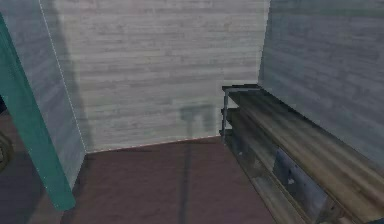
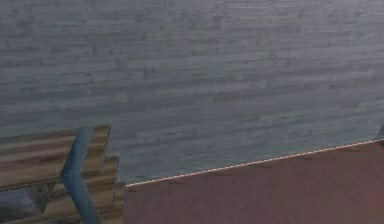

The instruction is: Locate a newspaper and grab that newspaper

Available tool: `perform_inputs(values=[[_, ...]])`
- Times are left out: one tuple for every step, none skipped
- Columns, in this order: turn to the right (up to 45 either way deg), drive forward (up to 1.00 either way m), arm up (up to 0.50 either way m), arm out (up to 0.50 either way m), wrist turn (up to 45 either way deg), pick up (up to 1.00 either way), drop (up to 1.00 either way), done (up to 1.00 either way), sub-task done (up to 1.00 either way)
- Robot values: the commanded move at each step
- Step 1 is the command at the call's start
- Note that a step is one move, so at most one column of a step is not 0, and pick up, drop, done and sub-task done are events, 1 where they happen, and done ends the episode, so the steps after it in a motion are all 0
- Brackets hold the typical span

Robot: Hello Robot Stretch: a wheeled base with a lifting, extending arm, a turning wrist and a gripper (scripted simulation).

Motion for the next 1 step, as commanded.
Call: perform_inputs(values=[[-6.0, 0.0, 0.0, 0.0, 0.0, 0.0, 0.0, 0.0, 0.0]])
